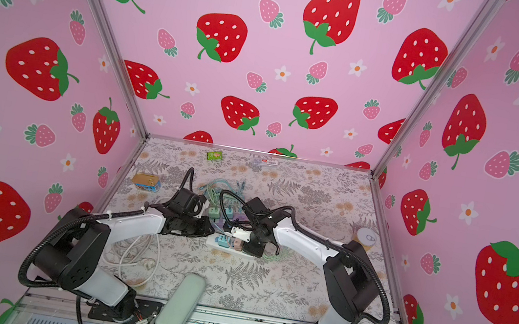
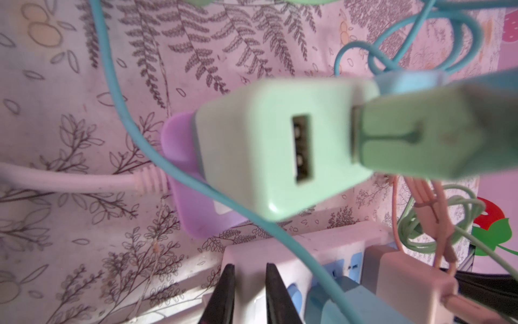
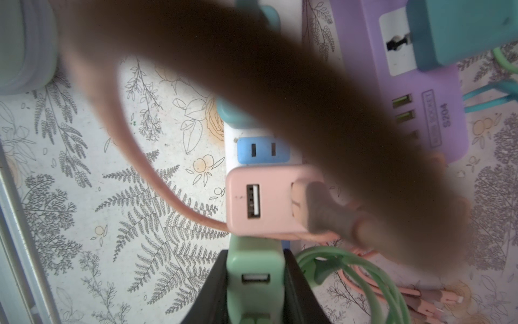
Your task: Insert the plug
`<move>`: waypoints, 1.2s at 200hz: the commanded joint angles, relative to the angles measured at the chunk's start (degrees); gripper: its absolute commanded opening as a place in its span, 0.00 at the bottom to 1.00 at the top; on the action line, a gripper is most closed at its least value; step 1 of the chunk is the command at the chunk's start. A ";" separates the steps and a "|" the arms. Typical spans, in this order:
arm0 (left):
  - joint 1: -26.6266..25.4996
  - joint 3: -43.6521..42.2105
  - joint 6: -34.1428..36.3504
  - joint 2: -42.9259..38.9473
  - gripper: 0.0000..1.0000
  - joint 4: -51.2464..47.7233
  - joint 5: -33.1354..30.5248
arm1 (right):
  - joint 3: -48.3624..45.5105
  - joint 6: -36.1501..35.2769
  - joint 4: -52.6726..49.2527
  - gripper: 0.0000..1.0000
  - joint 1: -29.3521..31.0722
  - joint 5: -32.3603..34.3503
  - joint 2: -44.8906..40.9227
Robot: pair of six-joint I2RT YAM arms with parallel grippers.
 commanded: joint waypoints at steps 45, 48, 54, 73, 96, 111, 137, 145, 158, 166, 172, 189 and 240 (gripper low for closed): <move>1.81 1.69 1.93 -4.42 0.25 -5.74 0.67 | -0.60 2.59 -1.78 0.58 0.27 0.23 -1.49; 1.91 1.73 1.96 -4.73 0.26 -5.85 0.69 | -0.61 2.63 -1.74 0.60 0.26 0.12 -1.83; 2.21 1.71 2.11 -5.31 0.27 -6.09 0.64 | -0.71 2.81 -1.68 0.63 0.30 -0.11 -2.52; 3.22 1.81 2.70 -7.39 0.32 -7.20 0.56 | -1.20 3.55 -1.58 0.68 0.25 -0.36 -4.76; 4.88 2.13 3.61 -9.87 0.36 -8.87 0.33 | -2.28 4.65 -2.27 0.71 0.26 -0.13 -7.21; 6.04 2.18 3.74 -11.43 0.40 -9.28 0.11 | -3.40 5.59 -2.76 0.73 0.33 0.46 -8.27; 7.22 2.50 3.85 -13.60 0.46 -9.38 -0.42 | -5.32 7.29 -3.50 0.79 0.28 -0.26 -9.30; 7.33 2.87 4.08 -14.31 0.48 -9.76 -1.35 | -5.93 7.94 -3.50 0.80 0.32 -0.66 -9.59; 7.76 3.62 4.47 -15.23 0.51 -10.57 -3.44 | -6.98 9.11 -3.25 0.81 0.26 -1.34 -10.12; 8.08 4.29 4.90 -15.73 0.54 -11.15 -4.99 | -7.81 9.78 -2.92 0.81 0.29 -1.76 -10.59; 8.28 4.68 5.13 -16.08 0.55 -11.55 -6.25 | -8.30 10.31 -2.72 0.81 0.28 -1.86 -10.94; 8.91 5.41 5.92 -16.75 0.60 -11.81 -10.25 | -9.47 12.06 -2.02 0.81 0.30 -1.19 -11.97; 12.15 5.42 10.01 -16.82 0.69 -9.90 -23.40 | -12.38 16.18 3.54 0.81 -1.01 0.42 -18.38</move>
